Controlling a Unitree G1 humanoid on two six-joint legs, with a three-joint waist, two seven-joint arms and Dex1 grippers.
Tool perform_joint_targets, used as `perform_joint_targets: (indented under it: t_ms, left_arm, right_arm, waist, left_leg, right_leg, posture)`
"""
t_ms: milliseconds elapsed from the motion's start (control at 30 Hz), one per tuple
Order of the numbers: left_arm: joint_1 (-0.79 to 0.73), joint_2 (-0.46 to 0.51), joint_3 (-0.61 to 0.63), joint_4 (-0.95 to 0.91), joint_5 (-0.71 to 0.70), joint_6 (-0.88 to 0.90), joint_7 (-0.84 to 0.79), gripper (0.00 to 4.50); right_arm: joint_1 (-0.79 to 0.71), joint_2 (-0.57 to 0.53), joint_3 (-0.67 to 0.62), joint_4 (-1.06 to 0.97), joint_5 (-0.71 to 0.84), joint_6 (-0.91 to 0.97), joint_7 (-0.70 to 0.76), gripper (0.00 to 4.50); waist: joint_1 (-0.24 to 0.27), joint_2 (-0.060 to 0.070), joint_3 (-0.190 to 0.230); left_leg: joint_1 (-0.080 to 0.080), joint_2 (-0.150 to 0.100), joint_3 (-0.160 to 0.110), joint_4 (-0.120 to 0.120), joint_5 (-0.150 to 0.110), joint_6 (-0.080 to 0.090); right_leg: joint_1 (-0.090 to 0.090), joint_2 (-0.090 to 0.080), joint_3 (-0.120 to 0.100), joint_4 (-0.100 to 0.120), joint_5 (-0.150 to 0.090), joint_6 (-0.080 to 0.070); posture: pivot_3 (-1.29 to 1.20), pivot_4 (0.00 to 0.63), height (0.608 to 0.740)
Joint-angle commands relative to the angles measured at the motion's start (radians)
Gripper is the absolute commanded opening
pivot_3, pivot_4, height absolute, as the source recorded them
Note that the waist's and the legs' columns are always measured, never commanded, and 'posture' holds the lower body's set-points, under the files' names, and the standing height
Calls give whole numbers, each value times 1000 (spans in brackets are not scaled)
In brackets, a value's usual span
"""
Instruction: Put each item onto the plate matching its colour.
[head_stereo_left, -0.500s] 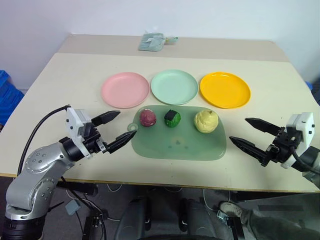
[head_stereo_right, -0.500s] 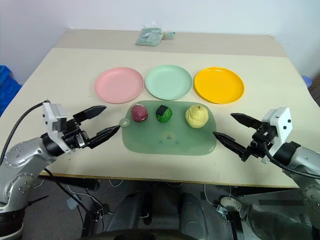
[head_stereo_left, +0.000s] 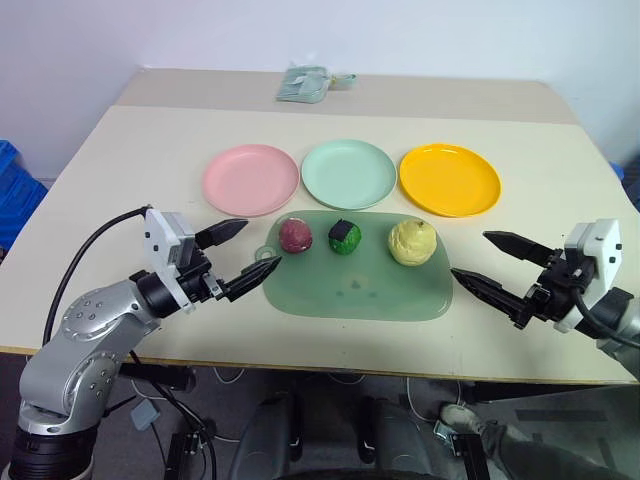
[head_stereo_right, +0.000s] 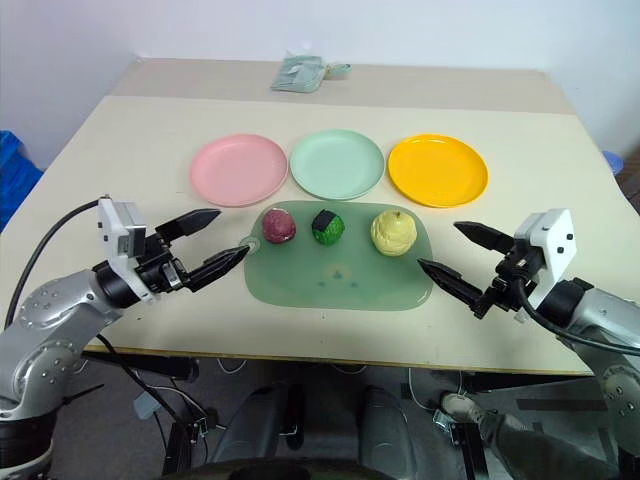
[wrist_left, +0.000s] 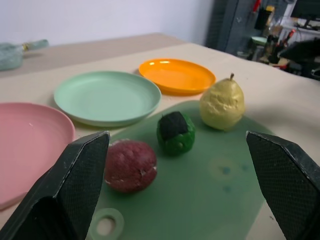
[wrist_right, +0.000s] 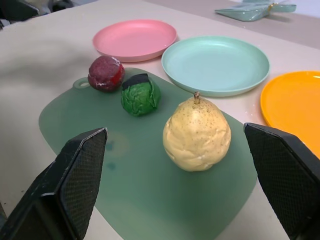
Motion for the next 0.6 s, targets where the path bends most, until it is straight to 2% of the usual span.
perform_joint_targets:
  t_ms: [33, 300, 600]
  left_arm:
    - [-39, -10, -8, -22, 5, 9, 39, 4500]
    - [-165, -37, -49, 74, 9, 165, 170, 4500]
    - [-284, -118, -130, 223, 81, 177, 197, 4500]
  right_arm:
    - [-27, -4, 9, -12, 15, -16, 14, 4463]
    - [-174, 0, 136, 45, 0, -66, 100, 4463]
    - [-296, 25, 257, 113, -45, -123, 160, 4463]
  waist:
    - [0, 0, 0]
    - [-1, 0, 0]
    - [1, -1, 0]
  left_leg:
    - [0, 0, 0, 1, 0, 0]
    - [1, 1, -1, 2, 0, 0]
    - [1, 1, 0, 3, 1, 0]
  right_leg:
    - [0, 0, 0, 0, 0, 0]
    - [1, 2, 0, 1, 1, 0]
    - [2, 3, 0, 1, 3, 4]
  posture:
    - [0, 150, 740]
    - [0, 150, 740]
    - [0, 150, 740]
